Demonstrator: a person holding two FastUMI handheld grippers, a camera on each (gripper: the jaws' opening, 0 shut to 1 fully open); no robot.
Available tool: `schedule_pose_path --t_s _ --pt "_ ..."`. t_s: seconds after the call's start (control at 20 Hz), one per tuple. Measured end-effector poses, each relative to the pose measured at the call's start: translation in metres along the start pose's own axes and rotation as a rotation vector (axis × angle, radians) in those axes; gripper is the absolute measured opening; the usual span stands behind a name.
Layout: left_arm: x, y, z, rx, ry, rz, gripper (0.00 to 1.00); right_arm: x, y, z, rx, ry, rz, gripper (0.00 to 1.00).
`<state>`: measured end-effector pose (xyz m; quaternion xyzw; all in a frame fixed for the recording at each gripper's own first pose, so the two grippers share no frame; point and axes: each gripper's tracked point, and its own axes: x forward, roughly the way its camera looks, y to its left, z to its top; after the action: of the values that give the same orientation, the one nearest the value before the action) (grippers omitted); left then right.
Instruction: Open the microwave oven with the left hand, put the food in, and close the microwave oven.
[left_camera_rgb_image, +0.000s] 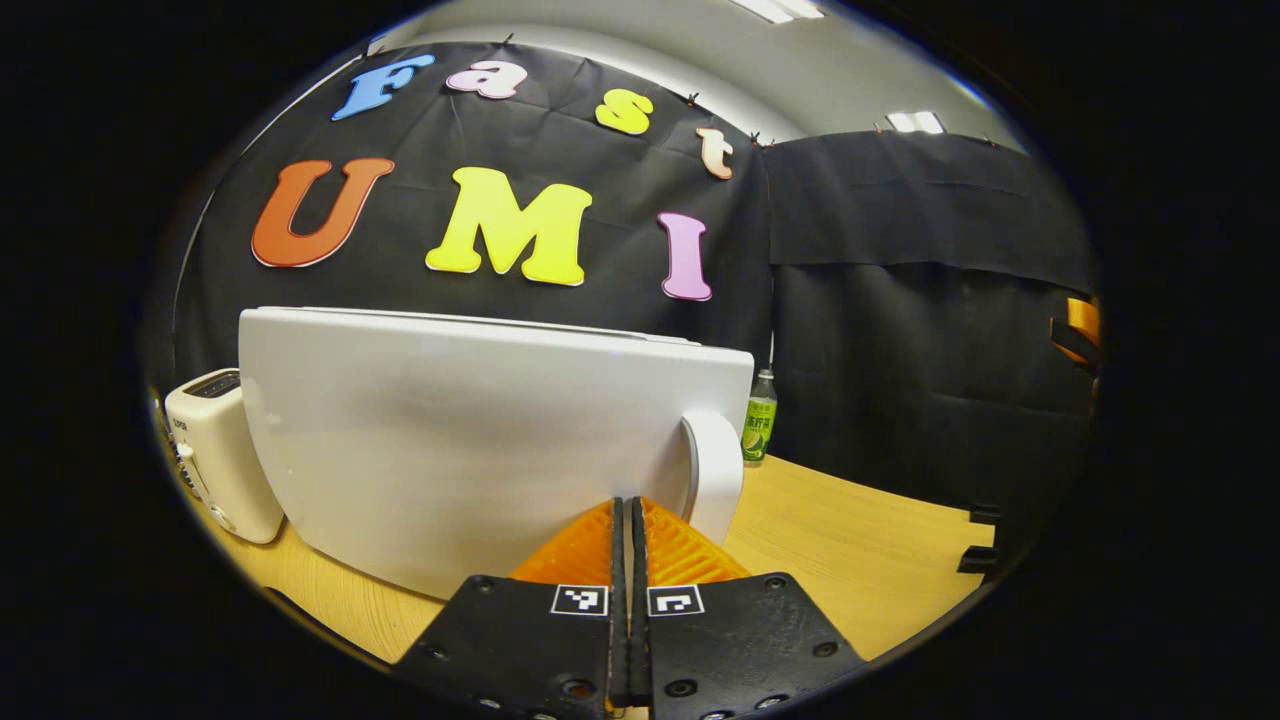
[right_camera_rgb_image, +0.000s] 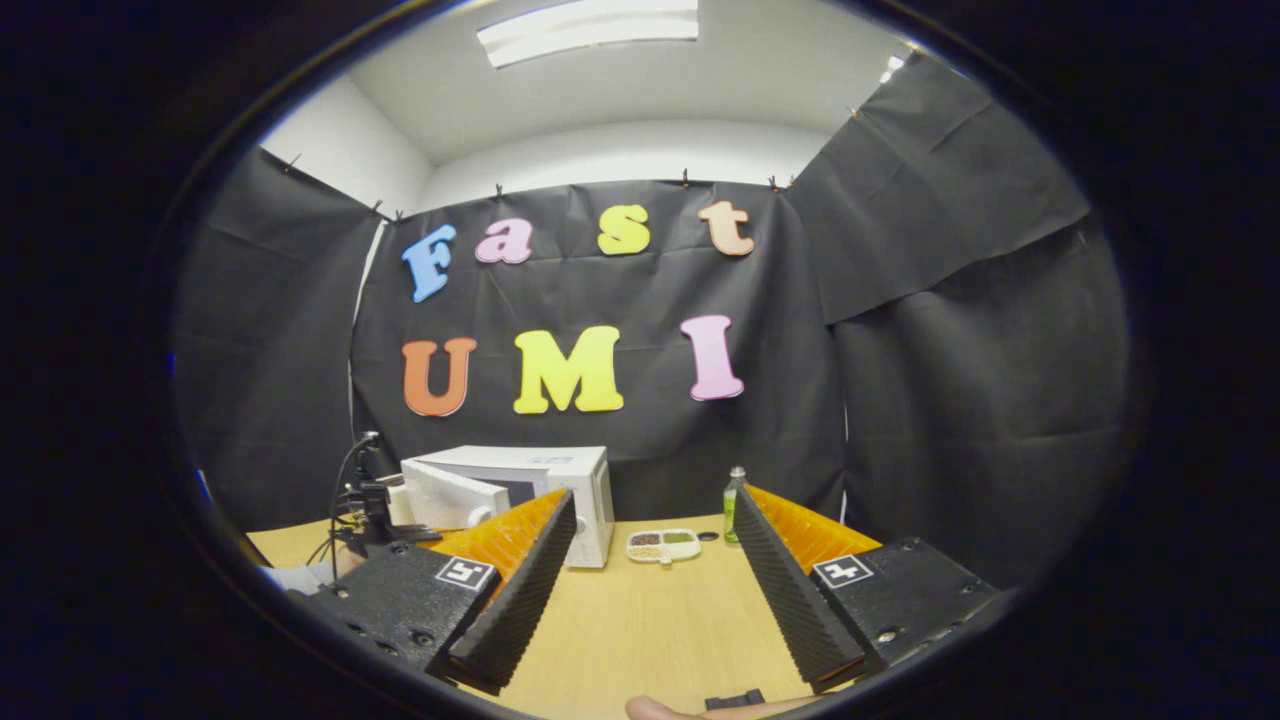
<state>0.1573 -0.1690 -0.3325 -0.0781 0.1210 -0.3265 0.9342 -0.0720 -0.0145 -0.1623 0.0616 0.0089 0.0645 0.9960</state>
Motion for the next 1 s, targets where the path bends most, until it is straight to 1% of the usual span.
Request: schedule_pose_path --t_s 0.15,0.3,0.45,0.6,0.65,0.75,0.8,0.85,0.9,0.95,1.0 --pt "0.026 0.000 0.003 0.006 -0.011 0.036 0.00 0.001 0.000 -0.006 0.013 0.010 0.018 0.92" --pt "0.052 0.009 -0.004 -0.005 0.017 0.076 0.00 0.003 0.001 -0.012 0.007 0.011 0.035 0.91" --pt "0.078 0.019 -0.015 -0.060 0.084 0.110 0.00 0.008 0.005 -0.020 -0.021 0.014 0.052 0.92" --pt "0.095 0.045 -0.014 -0.121 0.115 0.199 0.00 0.016 0.011 -0.033 -0.048 0.053 0.064 0.92" --pt "0.101 0.031 -0.014 -0.196 0.125 0.126 0.00 0.018 0.013 -0.035 -0.048 0.062 0.073 1.00" --pt "0.102 0.030 -0.010 -0.236 0.123 0.131 0.00 0.020 0.016 -0.038 -0.043 0.073 0.084 1.00" --pt "0.103 0.039 -0.011 -0.241 0.135 0.160 0.00 0.020 0.016 -0.040 -0.042 0.077 0.083 1.00" --pt "0.104 0.033 -0.014 -0.274 0.153 0.148 0.00 0.020 0.015 -0.040 -0.040 0.079 0.080 1.00" --pt "0.107 0.032 -0.016 -0.288 0.164 0.155 0.00 0.021 0.014 -0.040 -0.040 0.080 0.074 0.92" --pt "0.106 0.032 -0.016 -0.282 0.165 0.160 0.01 0.020 0.013 -0.038 -0.043 0.078 0.068 1.00" --pt "0.105 0.033 -0.017 -0.271 0.170 0.165 0.00 0.019 0.013 -0.037 -0.046 0.075 0.064 1.00"
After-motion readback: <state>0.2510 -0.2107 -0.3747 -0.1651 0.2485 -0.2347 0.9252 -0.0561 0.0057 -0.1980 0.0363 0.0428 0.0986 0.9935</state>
